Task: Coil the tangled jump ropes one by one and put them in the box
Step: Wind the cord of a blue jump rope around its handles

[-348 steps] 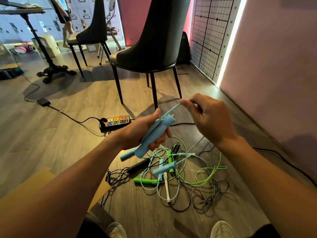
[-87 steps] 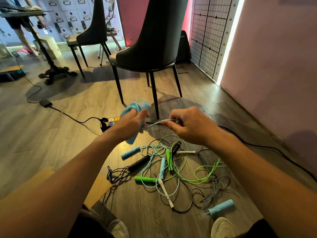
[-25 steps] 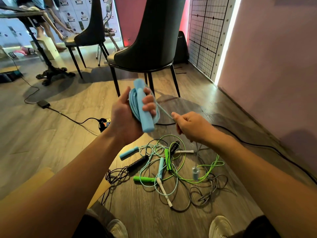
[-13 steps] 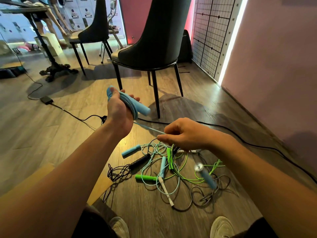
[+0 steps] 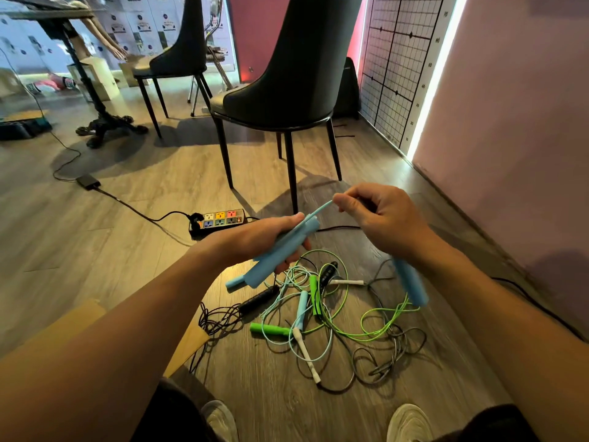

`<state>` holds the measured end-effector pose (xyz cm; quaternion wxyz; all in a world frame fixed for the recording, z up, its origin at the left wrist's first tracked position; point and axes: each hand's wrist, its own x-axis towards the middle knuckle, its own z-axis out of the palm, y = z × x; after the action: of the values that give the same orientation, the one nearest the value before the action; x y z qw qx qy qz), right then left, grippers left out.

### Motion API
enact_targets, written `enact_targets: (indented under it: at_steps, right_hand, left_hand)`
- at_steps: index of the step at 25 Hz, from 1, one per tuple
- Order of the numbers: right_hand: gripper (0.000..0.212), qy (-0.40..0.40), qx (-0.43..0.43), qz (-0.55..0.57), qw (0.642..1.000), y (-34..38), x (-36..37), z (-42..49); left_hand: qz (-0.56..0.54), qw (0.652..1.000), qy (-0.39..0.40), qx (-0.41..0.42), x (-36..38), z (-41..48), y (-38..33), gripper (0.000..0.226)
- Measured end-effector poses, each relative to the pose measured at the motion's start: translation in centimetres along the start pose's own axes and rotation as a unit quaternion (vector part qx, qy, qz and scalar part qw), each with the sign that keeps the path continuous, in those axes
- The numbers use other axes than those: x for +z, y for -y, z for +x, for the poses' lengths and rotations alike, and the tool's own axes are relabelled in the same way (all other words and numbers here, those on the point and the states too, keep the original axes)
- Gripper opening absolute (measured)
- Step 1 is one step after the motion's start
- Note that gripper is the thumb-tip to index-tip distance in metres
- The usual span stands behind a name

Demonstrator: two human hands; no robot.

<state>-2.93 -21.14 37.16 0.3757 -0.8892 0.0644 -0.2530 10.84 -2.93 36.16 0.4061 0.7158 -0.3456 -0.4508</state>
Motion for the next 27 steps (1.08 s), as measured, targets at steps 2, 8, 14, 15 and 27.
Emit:
enact_targets:
  at_steps: [2, 8, 14, 15, 27]
  right_hand:
    - [0.028, -0.015, 0.012, -0.013, 1.0, -0.2, -0.3, 0.1]
    - [0.064, 0.014, 0.054, -0.044, 0.997, -0.2, 0.8, 0.3]
    - [0.02, 0.144, 0.105, 0.169, 0.969, 0.9, 2.3, 0.1]
    - [0.017, 0.145, 0.095, 0.173, 0.97, 0.9, 2.3, -0.1]
    - [0.053, 0.25, 0.006, 0.164, 0.954, 1.6, 2.2, -0.4]
  left_hand:
    - [-0.034, 0.999, 0.032, 0.011, 0.4, -0.2, -0.7, 0.065]
    - [-0.327, 0.925, 0.18, 0.073, 0.7, -0.7, -1.6, 0.069]
    - [-0.474, 0.854, 0.144, 0.162, 0.6, -0.1, -1.8, 0.063]
    - [-0.482, 0.851, 0.116, 0.173, 0.4, -0.1, -1.7, 0.061]
    - [-0.567, 0.796, 0.031, 0.21, -0.8, -0.8, -1.5, 0.035]
